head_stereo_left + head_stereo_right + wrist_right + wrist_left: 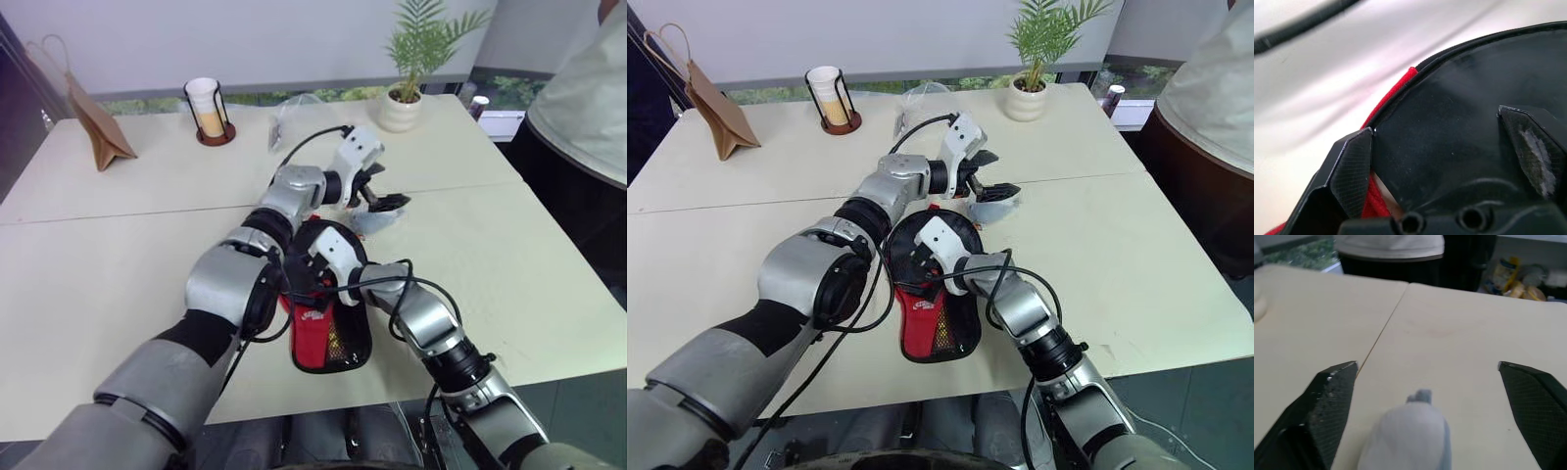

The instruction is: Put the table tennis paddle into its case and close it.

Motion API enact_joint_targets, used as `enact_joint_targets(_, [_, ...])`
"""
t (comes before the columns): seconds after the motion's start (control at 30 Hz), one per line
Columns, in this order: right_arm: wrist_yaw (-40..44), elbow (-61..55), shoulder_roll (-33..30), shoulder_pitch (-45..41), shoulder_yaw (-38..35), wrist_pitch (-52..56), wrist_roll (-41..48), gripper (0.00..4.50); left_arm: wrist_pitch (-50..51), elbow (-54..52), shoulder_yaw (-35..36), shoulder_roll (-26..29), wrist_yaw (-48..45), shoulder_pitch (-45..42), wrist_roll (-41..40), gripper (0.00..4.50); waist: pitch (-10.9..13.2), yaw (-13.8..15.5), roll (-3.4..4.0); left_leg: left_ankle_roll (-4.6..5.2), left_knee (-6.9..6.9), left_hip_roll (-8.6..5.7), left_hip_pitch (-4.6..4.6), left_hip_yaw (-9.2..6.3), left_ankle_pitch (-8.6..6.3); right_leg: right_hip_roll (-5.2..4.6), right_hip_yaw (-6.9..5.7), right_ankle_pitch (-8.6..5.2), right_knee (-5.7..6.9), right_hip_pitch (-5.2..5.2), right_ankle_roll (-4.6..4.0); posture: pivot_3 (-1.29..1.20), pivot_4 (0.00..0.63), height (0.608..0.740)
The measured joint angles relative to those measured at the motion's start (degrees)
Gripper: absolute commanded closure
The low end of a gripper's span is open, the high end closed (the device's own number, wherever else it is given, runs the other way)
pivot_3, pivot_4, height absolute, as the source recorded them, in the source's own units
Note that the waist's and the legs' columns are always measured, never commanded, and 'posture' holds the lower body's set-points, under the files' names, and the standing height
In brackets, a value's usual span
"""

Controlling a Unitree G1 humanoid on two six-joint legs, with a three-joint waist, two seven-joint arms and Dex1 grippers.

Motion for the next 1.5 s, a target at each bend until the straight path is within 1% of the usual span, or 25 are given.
enact_joint_targets(0.2, [1.9, 1.5, -1.8, -2.9, -2.3, 1.0, 2.0, 0.0, -2.2, -0.1, -0.7, 3.8, 1.0, 0.1, 0.3, 0.04, 0.0, 0.2, -0.01, 0.0, 0.09, -0.03, -0.2, -0.04, 0.01, -0.01, 0.0, 0.01, 0.07, -0.2, -0.01, 0.0, 0.15, 0.74])
enact_joint_targets(0.4, [3.8, 1.6, -6.3, -6.3, -5.1, 4.4, 3.4, 0.0, -4.0, -1.0, -0.5, 11.9, -0.4, 0.1, -0.2, 0.04, 0.1, 0.2, -0.08, -0.01, 0.08, -0.08, -0.49, -0.04, 0.02, -0.03, 0.01, 0.17, 0.09, -0.51, -0.25, 0.0, 0.15, 0.74])
enact_joint_targets(0.5, [4.9, 0.5, -7.7, -7.9, -5.6, 5.0, 4.5, 0.0, -5.1, -2.3, -0.7, 15.0, -3.6, 0.9, -0.2, 0.04, 0.1, 0.1, -0.07, 0.0, 0.07, -0.08, -0.64, -0.03, 0.02, -0.03, 0.01, 0.17, 0.09, -0.65, -0.26, 0.0, 0.15, 0.74])
enact_joint_targets(0.63, [7.4, -2.6, -10.7, -11.1, -7.6, 5.6, 6.7, 0.0, -6.7, -5.0, -2.1, 18.6, -10.5, 5.4, -0.2, 0.04, 0.2, 0.1, -0.06, 0.0, 0.09, -0.08, -0.79, -0.01, 0.02, -0.03, 0.02, 0.17, 0.12, -0.8, -0.27, 0.0, 0.15, 0.74])
enact_joint_targets(0.7, [9.0, -4.9, -13.3, -12.6, -9.2, 6.7, 8.2, 0.0, -7.2, -6.8, -3.1, 20.1, -14.4, 8.3, -0.3, 0.04, 0.2, 0.2, -0.06, 0.0, 0.21, -0.08, -1.14, -0.03, 0.03, -0.03, 0.02, 0.2, 0.17, -1.14, -0.29, 0.0, 0.15, 0.74])
enact_joint_targets(0.77, [10.2, -5.8, -15.2, -14.2, -10.4, 8.4, 9.6, 0.0, -7.1, -9.0, -3.6, 20.4, -17.3, 10.5, -0.4, 0.04, 0.2, 0.4, -0.06, -0.01, 0.42, -0.09, -1.41, -0.05, 0.03, -0.03, 0.0, 0.23, 0.24, -1.36, -0.32, 0.0, 0.15, 0.74])
enact_joint_targets(0.87, [11.8, -6.2, -19.2, -17.8, -12.6, 9.8, 11.5, 0.0, -6.4, -18.0, -4.7, 20.2, -21.9, 16.8, -2.6, 0.04, 0.2, 0.5, -0.03, 0.0, 0.47, -0.12, -1.44, -0.02, 0.02, -0.09, 0.03, 0.24, 0.21, -1.34, -0.34, 0.0, 0.15, 0.74])
enact_joint_targets(0.93, [12.5, -4.2, -23.2, -20.1, -13.5, 7.6, 10.7, 0.0, -5.3, -25.5, -6.2, 19.1, -22.7, 22.4, -3.4, 0.04, 0.2, 0.6, -0.03, 0.02, 0.47, -0.13, -1.44, -0.02, 0.01, -0.1, 0.03, 0.25, 0.17, -1.32, -0.34, 0.0, 0.15, 0.74])
enact_joint_targets(1.03, [14.1, 1.2, -28.1, -21.1, -12.9, 1.7, 7.7, 0.0, -3.0, -32.9, -8.4, 16.9, -21.3, 28.6, -4.1, 0.04, 0.2, 0.6, -0.03, 0.02, 0.48, -0.13, -1.43, -0.01, 0.01, -0.1, 0.03, 0.24, 0.16, -1.31, -0.34, 0.0, 0.15, 0.74])
enact_joint_targets(1.17, [18.1, 10.1, -31.7, -20.5, -8.9, -10.9, 2.7, 0.0, -0.6, -38.9, -11.0, 15.5, -18.5, 31.9, -4.2, 0.04, 0.2, 0.3, -0.04, 0.02, 0.47, -0.1, -1.42, 0.06, 0.01, -0.09, 0.04, 0.24, 0.17, -1.33, -0.34, 0.0, 0.15, 0.74])
enact_joint_targets(1.33, [21.4, 23.0, -30.8, -21.7, -6.3, -23.1, -1.8, 0.0, 0.8, -41.4, -12.8, 15.1, -15.2, 33.2, -4.2, 0.04, 0.2, 0.1, -0.02, 0.02, 0.47, -0.08, -1.38, 0.11, 0.01, -0.08, 0.07, 0.26, 0.2, -1.34, -0.36, 0.0, 0.15, 0.74])
enact_joint_targets(1.5, [23.0, 32.9, -26.8, -24.6, -5.2, -31.6, -4.5, 0.0, 2.0, -41.9, -14.6, 16.3, -14.2, 35.7, -4.1, 0.04, 0.2, 0.2, 0.0, 0.01, 0.47, -0.08, -1.37, 0.11, 0.02, -0.08, 0.08, 0.27, 0.2, -1.34, -0.39, 0.0, 0.15, 0.74])
